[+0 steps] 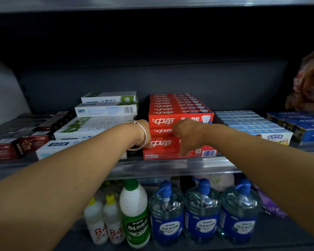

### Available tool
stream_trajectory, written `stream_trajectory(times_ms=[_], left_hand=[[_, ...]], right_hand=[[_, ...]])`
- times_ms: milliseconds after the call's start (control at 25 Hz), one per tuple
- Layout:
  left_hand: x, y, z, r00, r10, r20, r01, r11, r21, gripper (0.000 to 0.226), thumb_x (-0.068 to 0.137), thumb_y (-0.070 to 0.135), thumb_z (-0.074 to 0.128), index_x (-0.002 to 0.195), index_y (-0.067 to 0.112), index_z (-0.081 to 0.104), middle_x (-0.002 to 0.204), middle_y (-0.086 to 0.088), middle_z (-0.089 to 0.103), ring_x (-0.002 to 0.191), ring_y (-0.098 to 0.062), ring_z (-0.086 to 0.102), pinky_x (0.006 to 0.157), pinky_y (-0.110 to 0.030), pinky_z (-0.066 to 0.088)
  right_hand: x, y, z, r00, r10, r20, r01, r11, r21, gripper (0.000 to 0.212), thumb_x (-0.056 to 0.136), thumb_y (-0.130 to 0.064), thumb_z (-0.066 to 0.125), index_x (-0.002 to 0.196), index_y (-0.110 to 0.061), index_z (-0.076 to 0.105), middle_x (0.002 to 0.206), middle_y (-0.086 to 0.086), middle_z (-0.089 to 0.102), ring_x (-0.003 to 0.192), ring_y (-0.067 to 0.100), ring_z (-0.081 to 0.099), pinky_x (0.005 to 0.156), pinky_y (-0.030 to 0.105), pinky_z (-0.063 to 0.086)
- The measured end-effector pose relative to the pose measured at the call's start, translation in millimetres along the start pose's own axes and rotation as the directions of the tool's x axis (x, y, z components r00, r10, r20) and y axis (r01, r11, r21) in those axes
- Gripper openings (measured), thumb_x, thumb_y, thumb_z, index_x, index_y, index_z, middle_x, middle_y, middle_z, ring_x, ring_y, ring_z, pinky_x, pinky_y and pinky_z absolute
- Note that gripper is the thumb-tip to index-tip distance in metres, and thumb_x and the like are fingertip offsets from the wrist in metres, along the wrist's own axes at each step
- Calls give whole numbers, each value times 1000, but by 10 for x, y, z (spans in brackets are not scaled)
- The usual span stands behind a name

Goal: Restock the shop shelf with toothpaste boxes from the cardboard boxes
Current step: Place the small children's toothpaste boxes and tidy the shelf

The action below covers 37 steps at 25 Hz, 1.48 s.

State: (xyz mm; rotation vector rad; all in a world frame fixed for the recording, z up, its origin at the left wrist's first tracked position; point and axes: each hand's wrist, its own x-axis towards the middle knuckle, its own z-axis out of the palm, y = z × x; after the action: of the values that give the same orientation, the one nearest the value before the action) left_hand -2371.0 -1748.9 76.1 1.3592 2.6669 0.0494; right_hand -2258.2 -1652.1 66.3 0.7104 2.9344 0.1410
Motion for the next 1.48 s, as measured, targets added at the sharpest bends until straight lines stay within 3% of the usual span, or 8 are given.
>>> stream_trajectory(times_ms=[80, 240, 520, 680, 960, 1160, 1320, 1480], left_hand=[[-22, -36, -3, 1000, -7, -6, 6, 1000, -25, 47, 84, 25, 67, 125, 6, 53, 124, -8, 59, 112, -25, 58, 95, -33, 47], [-8, -82, 35, 1000, -13, -24, 12, 998, -69, 53, 83, 25, 68, 128, 5, 50, 127, -9, 57, 114, -26, 57, 98, -34, 47], [113, -102, 185, 995, -54, -87, 41, 989, -144, 37, 83, 19, 68, 115, 4, 58, 111, -8, 63, 88, -18, 56, 83, -27, 48], [194, -66, 225, 994, -74, -77, 53, 969, -242, 31, 82, 17, 69, 111, 6, 62, 112, -9, 65, 102, -24, 62, 90, -32, 51], [182, 2, 227, 991, -111, -78, 88, 963, -255, 32, 82, 17, 69, 110, 5, 61, 114, -9, 64, 105, -25, 61, 91, -31, 49], [168, 43, 231, 989, -130, -75, 102, 950, -294, 21, 84, 14, 67, 103, 10, 60, 90, -3, 59, 91, -22, 58, 79, -26, 44], [161, 53, 250, 987, -133, -88, 99, 943, -316, 29, 82, 15, 69, 108, 5, 61, 111, -9, 64, 101, -24, 61, 87, -30, 47], [177, 51, 271, 987, -129, -91, 88, 927, -364, 34, 81, 13, 70, 112, 5, 61, 116, -11, 63, 106, -26, 60, 94, -34, 48]], right_hand=[[-60, -48, 8, 996, -4, -88, 1, 999, -37, 67, 74, -29, 76, 129, -13, 41, 125, 8, 52, 114, 25, 50, 91, 34, 45], [-205, -82, 30, 957, -27, -290, -28, 983, -182, 41, 89, -4, 55, 128, -8, 41, 123, 13, 54, 111, 31, 53, 79, 38, 44], [-249, -179, 250, 966, 72, -248, -126, 970, -207, 35, 96, -8, 44, 131, -9, 46, 127, 13, 53, 116, 33, 54, 92, 42, 46], [-257, -165, 249, 964, 91, -252, -144, 969, -203, 33, 97, -11, 44, 130, -7, 44, 129, 13, 54, 116, 33, 55, 94, 42, 45], [-278, -149, 234, 966, 104, -238, -151, 970, -192, 38, 97, -13, 44, 134, -6, 38, 132, 15, 52, 118, 34, 54, 95, 43, 45], [-313, -142, 204, 970, 112, -216, -158, 964, -212, 41, 96, -13, 48, 135, -6, 39, 132, 15, 51, 119, 34, 53, 95, 43, 45], [-326, -120, 201, 971, 106, -212, -155, 961, -228, 36, 96, -11, 47, 132, -6, 44, 130, 14, 53, 118, 33, 53, 95, 42, 45], [-333, -103, 195, 969, 109, -220, -159, 961, -224, 36, 96, -12, 47, 132, -6, 45, 130, 14, 53, 119, 32, 54, 95, 42, 45]])
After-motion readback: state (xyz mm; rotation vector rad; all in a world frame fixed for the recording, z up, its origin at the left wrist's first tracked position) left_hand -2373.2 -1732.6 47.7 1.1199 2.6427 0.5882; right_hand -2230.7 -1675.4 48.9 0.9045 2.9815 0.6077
